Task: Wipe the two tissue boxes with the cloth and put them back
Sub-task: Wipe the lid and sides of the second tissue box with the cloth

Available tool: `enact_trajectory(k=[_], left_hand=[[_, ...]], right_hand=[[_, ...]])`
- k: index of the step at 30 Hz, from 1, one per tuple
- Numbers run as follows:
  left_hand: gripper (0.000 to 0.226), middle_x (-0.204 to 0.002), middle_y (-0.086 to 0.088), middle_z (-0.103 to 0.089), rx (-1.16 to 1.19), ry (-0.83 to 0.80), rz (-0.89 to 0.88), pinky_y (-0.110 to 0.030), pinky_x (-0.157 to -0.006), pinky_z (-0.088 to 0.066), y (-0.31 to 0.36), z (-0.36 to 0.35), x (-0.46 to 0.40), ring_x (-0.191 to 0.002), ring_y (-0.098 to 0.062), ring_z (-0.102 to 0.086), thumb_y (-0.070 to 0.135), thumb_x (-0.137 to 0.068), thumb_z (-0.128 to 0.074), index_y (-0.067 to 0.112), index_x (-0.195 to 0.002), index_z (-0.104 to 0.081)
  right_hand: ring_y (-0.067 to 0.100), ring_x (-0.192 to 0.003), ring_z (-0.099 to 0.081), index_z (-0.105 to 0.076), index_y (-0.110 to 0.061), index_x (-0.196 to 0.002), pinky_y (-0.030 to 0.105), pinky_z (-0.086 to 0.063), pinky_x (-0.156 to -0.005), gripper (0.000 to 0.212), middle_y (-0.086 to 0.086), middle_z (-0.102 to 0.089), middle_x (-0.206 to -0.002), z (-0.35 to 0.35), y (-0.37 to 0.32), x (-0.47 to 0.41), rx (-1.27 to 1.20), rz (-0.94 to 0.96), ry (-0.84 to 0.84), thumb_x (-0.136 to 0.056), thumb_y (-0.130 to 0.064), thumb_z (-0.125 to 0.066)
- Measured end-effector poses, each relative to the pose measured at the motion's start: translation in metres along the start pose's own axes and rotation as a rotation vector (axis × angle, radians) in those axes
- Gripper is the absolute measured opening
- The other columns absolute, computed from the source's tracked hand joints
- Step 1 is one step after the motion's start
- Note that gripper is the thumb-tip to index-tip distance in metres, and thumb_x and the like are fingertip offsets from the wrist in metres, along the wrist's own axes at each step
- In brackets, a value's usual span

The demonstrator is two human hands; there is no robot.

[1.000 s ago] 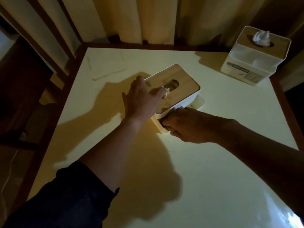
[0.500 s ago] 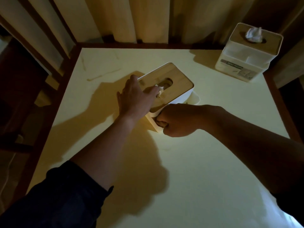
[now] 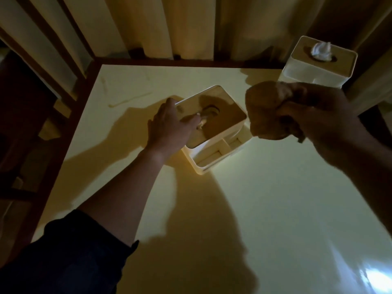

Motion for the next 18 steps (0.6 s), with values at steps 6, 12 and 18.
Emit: enact_trajectory(k=[6,12,18], left_hand=[[0.057,-0.123,0.002,-0.064,0.026,0.003,0.020,-0.049,-0.103,-0.046,0.001,0.001,0.003,-0.116,-0.028,-0.059,0.062,-0.077,-0.063,0.026,-0.121,-0.054],[0.060,-0.122,0.002,-0.064,0.034,0.002,0.013,-0.047,-0.100,-0.049,-0.001,-0.001,0.002,-0.113,-0.026,-0.060,0.063,-0.079,-0.064,0.025,-0.124,-0.054],[0.062,-0.124,0.001,-0.064,0.033,0.008,0.020,-0.044,-0.101,-0.048,0.003,0.002,0.005,-0.116,-0.027,-0.059,0.061,-0.077,-0.063,0.023,-0.125,-0.056]], right_hand=[[0.022,-0.102,-0.072,-0.070,-0.005,-0.133,0.034,-0.062,-0.083,0.031,0.011,-0.073,-0.127,-0.070,0.028,0.055,0.470,0.631,0.145,-0.104,0.000,-0.060],[0.035,-0.095,-0.066,-0.067,-0.009,-0.113,0.034,-0.051,-0.062,0.031,0.013,-0.068,-0.111,-0.092,0.020,0.043,0.761,0.760,-0.203,-0.083,-0.012,-0.072],[0.021,-0.083,-0.069,-0.069,-0.009,-0.109,0.033,-0.058,-0.071,0.051,-0.001,-0.066,-0.091,-0.105,0.002,0.006,1.037,0.565,-0.618,-0.090,-0.056,-0.075]])
Point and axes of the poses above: each hand's wrist, its own x-axis away from the middle knuckle, its own z-axis out of the back of the hand, y = z × x, the point moved 5 cm from there along -x, towards the middle knuckle
